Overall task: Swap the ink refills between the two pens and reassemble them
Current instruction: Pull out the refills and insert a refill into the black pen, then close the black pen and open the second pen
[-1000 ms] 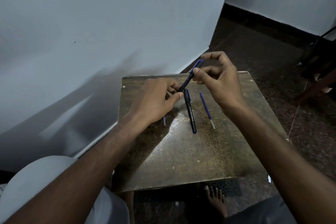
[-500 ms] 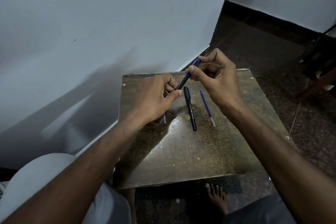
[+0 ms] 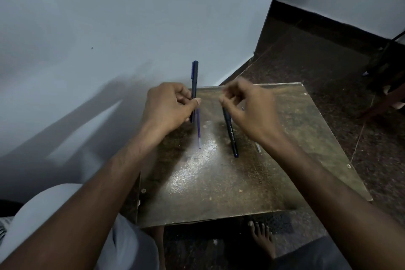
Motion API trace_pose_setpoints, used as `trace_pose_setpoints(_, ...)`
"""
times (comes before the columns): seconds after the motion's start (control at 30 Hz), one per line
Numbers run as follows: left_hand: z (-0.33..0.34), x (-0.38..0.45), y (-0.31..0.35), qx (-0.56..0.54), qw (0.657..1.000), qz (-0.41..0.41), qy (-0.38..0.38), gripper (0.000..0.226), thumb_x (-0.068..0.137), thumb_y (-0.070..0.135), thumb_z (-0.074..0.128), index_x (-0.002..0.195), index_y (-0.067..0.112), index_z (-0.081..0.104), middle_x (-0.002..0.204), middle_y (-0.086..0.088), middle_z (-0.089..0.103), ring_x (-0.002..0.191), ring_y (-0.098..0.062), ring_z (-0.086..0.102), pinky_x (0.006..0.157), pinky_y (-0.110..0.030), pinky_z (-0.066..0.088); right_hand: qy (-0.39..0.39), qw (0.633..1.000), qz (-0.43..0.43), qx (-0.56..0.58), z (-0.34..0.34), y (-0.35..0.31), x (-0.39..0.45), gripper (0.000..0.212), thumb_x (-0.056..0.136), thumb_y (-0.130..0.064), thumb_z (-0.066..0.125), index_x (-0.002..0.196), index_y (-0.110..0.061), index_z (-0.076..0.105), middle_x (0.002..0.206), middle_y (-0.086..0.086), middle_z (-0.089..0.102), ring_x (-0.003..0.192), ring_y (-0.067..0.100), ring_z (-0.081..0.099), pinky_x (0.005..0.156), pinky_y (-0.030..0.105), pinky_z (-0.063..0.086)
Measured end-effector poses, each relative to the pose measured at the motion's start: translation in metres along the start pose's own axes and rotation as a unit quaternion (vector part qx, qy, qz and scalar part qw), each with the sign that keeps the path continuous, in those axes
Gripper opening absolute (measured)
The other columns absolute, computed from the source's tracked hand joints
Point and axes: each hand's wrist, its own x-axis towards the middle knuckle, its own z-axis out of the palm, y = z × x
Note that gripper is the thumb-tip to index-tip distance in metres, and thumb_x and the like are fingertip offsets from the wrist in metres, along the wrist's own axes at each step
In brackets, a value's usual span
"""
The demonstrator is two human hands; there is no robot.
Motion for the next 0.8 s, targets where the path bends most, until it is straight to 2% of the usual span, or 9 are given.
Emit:
trace_pose_setpoints(0.07, -0.003, 0.002, -0.004, 0.013, 1.0, -0.008, 0.021, 0.021, 0.09, 0.036, 0.087, 0.079, 0.028, 0.071, 0.058, 0.008, 0.075, 0.044, -0.001, 0.071, 0.052, -0.013, 0.058, -0.058, 0.995, -0.037, -0.069, 0.008, -0.005, -0.006, 0.018, 0.091, -0.035, 0.085, 0.103, -0.024, 0.075, 0.083, -0.018, 0.067, 0.069, -0.009, 0.058, 0.067, 0.016, 0.056)
trace_pose_setpoints(0.13, -0.005, 0.003, -0.006, 0.017, 1.0, -0.015, 0.018, 0.024, 0.092, 0.037, 0.085, 0.076, 0.028, 0.071, 0.054, 0.01, 0.074, 0.044, 0.0, 0.071, 0.053, -0.016, 0.06, -0.095, 0.988, -0.059, -0.103, 0.017, -0.012, -0.011, 0.021, 0.089, -0.044, 0.086, 0.092, -0.025, 0.076, 0.081, -0.013, 0.073, 0.066, -0.003, 0.06, 0.067, 0.022, 0.056)
trace_pose_setpoints(0.23, -0.004, 0.004, -0.006, 0.05, 0.999, -0.016, 0.011, 0.031, 0.095, 0.042, 0.081, 0.069, 0.025, 0.075, 0.051, 0.017, 0.072, 0.041, 0.008, 0.065, 0.065, -0.021, 0.061, -0.109, 0.981, -0.061, -0.151, 0.027, -0.023, -0.016, 0.036, 0.089, -0.058, 0.078, 0.08, -0.025, 0.072, 0.079, -0.006, 0.075, 0.078, 0.019, 0.07, 0.079, 0.042, 0.059)
trace_pose_setpoints(0.3, -0.004, 0.005, -0.006, 0.07, 0.997, -0.018, 0.013, 0.035, 0.094, 0.044, 0.08, 0.068, 0.021, 0.078, 0.052, 0.011, 0.073, 0.042, 0.011, 0.062, 0.074, -0.028, 0.064, -0.117, 0.969, -0.055, -0.21, 0.034, -0.03, -0.02, 0.04, 0.092, -0.064, 0.069, 0.085, -0.025, 0.07, 0.088, 0.0, 0.076, 0.092, 0.03, 0.068, 0.088, 0.047, 0.055)
trace_pose_setpoints(0.4, -0.005, 0.005, -0.005, 0.074, 0.997, -0.028, 0.005, 0.035, 0.094, 0.043, 0.08, 0.068, 0.019, 0.08, 0.053, 0.008, 0.075, 0.042, 0.01, 0.062, 0.078, -0.033, 0.066, -0.127, 0.95, -0.036, -0.282, 0.039, -0.04, -0.022, 0.04, 0.099, -0.058, 0.06, 0.096, -0.02, 0.071, 0.103, 0.009, 0.077, 0.104, 0.037, 0.066, 0.088, 0.045, 0.05)
trace_pose_setpoints(0.5, -0.006, 0.003, -0.004, 0.077, 0.996, -0.033, -0.003, 0.034, 0.093, 0.042, 0.081, 0.068, 0.019, 0.08, 0.054, 0.007, 0.075, 0.041, 0.01, 0.062, 0.078, -0.033, 0.067, -0.135, 0.944, -0.025, -0.301, 0.037, -0.048, -0.02, 0.029, 0.101, -0.044, 0.058, 0.092, -0.018, 0.068, 0.104, 0.013, 0.078, 0.105, 0.04, 0.066, 0.082, 0.044, 0.045)
trace_pose_setpoints(0.6, -0.007, 0.002, -0.004, 0.074, 0.997, -0.033, -0.001, 0.034, 0.093, 0.042, 0.081, 0.069, 0.018, 0.08, 0.054, 0.007, 0.075, 0.04, 0.01, 0.061, 0.077, -0.034, 0.067, -0.148, 0.942, -0.013, -0.302, 0.034, -0.05, -0.02, 0.032, 0.1, -0.036, 0.056, 0.076, -0.019, 0.047, 0.088, 0.013, 0.072, 0.098, 0.041, 0.068, 0.075, 0.041, 0.035)
trace_pose_setpoints(0.67, -0.008, 0.001, -0.004, 0.079, 0.996, -0.03, 0.0, 0.034, 0.093, 0.042, 0.08, 0.068, 0.019, 0.08, 0.054, 0.008, 0.075, 0.04, 0.01, 0.06, 0.078, -0.033, 0.067, -0.166, 0.936, -0.003, -0.311, 0.033, -0.049, -0.022, 0.042, 0.098, -0.032, 0.059, 0.067, -0.016, 0.034, 0.069, 0.005, 0.052, 0.094, 0.039, 0.068, 0.072, 0.039, 0.034)
trace_pose_setpoints(0.8, -0.009, 0.001, -0.003, 0.075, 0.997, -0.03, 0.005, 0.035, 0.094, 0.043, 0.079, 0.067, 0.021, 0.079, 0.054, 0.009, 0.075, 0.041, 0.01, 0.061, 0.077, -0.03, 0.066, -0.181, 0.945, 0.007, -0.272, 0.024, -0.051, -0.023, 0.044, 0.094, -0.026, 0.061, 0.063, -0.018, 0.032, 0.063, 0.004, 0.045, 0.079, 0.036, 0.063, 0.066, 0.038, 0.038)
